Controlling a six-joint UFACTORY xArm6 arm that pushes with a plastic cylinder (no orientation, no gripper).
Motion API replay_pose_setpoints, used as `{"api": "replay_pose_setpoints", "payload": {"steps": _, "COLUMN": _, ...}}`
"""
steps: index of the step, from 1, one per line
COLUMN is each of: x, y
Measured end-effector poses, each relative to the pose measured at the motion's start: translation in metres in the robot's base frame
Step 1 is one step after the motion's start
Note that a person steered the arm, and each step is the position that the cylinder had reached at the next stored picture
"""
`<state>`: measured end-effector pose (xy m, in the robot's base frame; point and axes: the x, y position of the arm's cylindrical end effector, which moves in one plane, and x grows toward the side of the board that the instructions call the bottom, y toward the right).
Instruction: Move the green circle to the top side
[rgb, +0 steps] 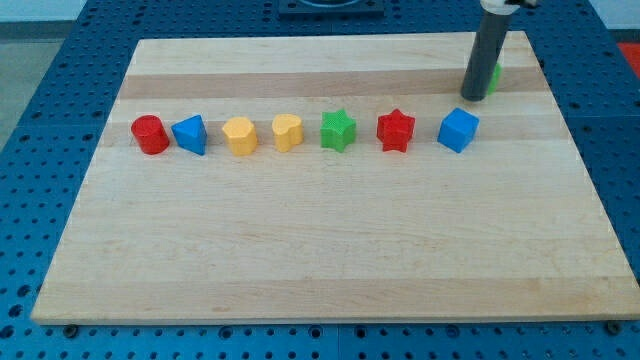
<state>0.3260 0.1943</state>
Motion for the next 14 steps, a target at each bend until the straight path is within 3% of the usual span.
{"api": "replay_pose_setpoints", "payload": {"steps": 3, "x": -0.023, "y": 0.006}}
{"api": "replay_pose_setpoints", "payload": {"steps": 6, "x": -0.02, "y": 0.039}}
{"api": "replay_pose_setpoints", "payload": {"steps": 12, "x": -0.073, "y": 0.015}}
{"api": "replay_pose_setpoints", "payload": {"steps": 14, "x": -0.078, "y": -0.064}}
